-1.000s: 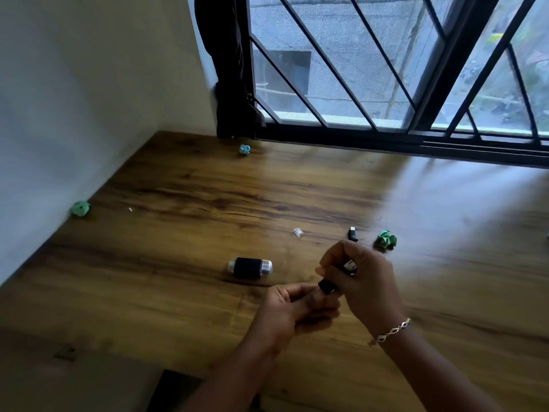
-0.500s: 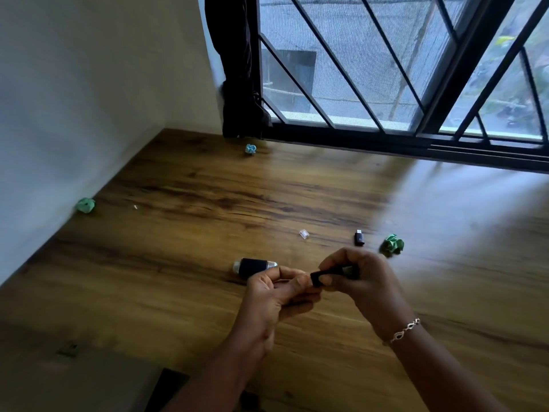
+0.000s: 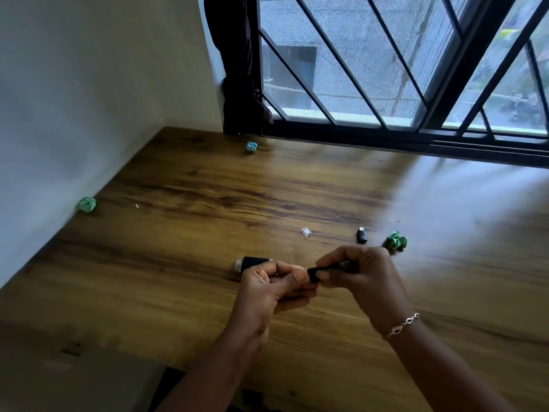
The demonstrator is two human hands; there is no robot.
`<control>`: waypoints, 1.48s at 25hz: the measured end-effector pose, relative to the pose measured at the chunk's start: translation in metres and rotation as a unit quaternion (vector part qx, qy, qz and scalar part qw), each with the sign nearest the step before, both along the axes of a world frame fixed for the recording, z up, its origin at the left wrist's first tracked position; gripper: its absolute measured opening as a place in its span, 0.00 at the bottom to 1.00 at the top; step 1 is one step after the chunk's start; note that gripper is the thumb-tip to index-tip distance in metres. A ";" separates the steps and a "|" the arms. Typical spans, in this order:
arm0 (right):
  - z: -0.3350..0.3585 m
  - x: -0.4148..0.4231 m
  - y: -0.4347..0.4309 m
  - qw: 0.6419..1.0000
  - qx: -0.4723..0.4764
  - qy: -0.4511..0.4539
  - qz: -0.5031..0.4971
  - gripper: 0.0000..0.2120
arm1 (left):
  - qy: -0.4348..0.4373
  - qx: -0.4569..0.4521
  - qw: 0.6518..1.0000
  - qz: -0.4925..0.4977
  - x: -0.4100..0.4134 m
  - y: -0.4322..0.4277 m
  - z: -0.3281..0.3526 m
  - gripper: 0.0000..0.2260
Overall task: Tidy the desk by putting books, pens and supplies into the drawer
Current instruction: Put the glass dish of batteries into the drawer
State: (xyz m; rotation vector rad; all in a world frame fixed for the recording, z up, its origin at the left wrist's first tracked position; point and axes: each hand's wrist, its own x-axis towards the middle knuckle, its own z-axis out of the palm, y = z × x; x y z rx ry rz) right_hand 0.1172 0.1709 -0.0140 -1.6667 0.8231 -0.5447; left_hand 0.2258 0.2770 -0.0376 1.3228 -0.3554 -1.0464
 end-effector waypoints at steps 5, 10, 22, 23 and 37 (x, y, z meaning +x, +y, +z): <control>0.000 0.001 0.001 0.998 0.048 -0.037 -0.004 0.13 | 0.004 -0.009 1.000 0.003 0.001 0.001 0.002 0.12; -0.002 0.000 -0.002 0.992 0.098 -0.084 -0.011 0.11 | 0.025 -0.018 0.999 -0.014 0.004 0.001 0.005 0.13; -0.010 -0.001 -0.005 0.980 0.162 -0.110 -0.027 0.10 | 0.025 0.004 0.999 0.021 -0.003 -0.004 0.004 0.10; -0.011 -0.001 -0.005 0.980 0.164 -0.111 -0.029 0.10 | 0.025 0.006 0.999 0.025 -0.003 -0.005 0.004 0.09; -0.028 -0.001 -0.006 0.899 0.380 -0.204 -0.074 0.16 | 0.026 0.000 0.996 0.083 0.001 -0.009 0.000 0.07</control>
